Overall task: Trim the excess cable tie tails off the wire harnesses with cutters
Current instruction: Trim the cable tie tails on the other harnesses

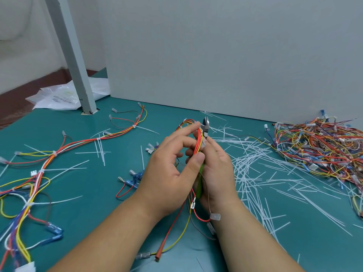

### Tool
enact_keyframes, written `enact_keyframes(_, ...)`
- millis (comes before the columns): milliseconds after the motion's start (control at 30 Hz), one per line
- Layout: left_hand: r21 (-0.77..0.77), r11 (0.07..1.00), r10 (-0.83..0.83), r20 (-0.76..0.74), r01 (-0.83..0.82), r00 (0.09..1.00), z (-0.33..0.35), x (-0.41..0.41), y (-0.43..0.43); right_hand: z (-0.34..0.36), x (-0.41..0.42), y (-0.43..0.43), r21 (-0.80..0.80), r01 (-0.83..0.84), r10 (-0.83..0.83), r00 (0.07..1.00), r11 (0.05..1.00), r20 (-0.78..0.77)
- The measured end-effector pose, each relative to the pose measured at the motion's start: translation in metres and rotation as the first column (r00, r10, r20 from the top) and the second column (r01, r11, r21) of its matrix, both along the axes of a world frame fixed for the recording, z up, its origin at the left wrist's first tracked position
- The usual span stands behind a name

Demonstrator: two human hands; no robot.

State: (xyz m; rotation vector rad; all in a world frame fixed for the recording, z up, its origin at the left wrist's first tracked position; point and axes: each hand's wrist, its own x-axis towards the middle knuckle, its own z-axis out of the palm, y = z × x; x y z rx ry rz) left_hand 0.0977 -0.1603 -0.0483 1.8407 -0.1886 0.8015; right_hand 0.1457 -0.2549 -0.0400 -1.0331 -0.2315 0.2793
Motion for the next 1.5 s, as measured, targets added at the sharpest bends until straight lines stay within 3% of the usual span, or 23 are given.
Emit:
enact_keyframes(167, -0.003, 1.0, -0.02, 0.014, 0.02, 1.0, -0.003, 0.001, 0.0, -0.004, 0.0, -0.001, -0.033, 0.026, -0.024, 0.999, 0.999, 0.044)
enact_keyframes(367, 0.089, 0.996, 0.023, 0.029, -0.025, 0.999, 0.001, 0.001, 0.004, -0.009, 0.004, -0.001, -0.178, 0.165, -0.119, 0.963, 0.97, 0.243)
enact_keyframes(533, 0.07, 0.996, 0.053, 0.039, -0.056, 0.998, 0.002, 0.0, 0.008, -0.013, 0.003, -0.001, -0.264, 0.235, -0.125, 0.919, 0.936, 0.375)
enact_keyframes(633, 0.007, 1.0, 0.028, 0.028, -0.028, 0.999, 0.002, 0.0, 0.007, -0.012, 0.005, -0.002, -0.255, 0.223, -0.132, 0.934, 0.941, 0.331)
enact_keyframes(733, -0.085, 0.996, 0.016, 0.039, -0.013, 0.999, 0.003, 0.0, 0.007, -0.01, 0.007, -0.001, -0.186, 0.125, -0.089, 0.977, 0.975, 0.193)
enact_keyframes(900, -0.226, 0.95, 0.216, -0.026, -0.216, 0.976, 0.003, 0.008, 0.011, -0.011, 0.011, -0.001, 0.044, -0.043, 0.043, 0.999, 0.998, 0.013)
enact_keyframes(1033, -0.111, 0.976, 0.179, -0.082, -0.187, 0.98, -0.001, 0.013, 0.016, -0.008, 0.01, -0.002, 0.176, -0.205, 0.211, 0.977, 0.963, -0.016)
enact_keyframes(1133, 0.085, 0.987, 0.146, -0.135, -0.136, 0.98, -0.005, 0.016, 0.02, -0.007, 0.011, -0.004, 0.227, -0.271, 0.284, 0.959, 0.935, -0.026)
enact_keyframes(1400, 0.147, 0.987, 0.092, -0.168, -0.068, 0.981, -0.009, 0.024, 0.024, -0.009, 0.014, -0.006, 0.24, -0.284, 0.309, 0.949, 0.928, -0.07)
enact_keyframes(1500, 0.219, 0.963, 0.194, -0.174, -0.154, 0.965, -0.009, 0.025, 0.027, -0.01, 0.015, -0.005, 0.222, -0.291, 0.316, 0.945, 0.931, -0.085)
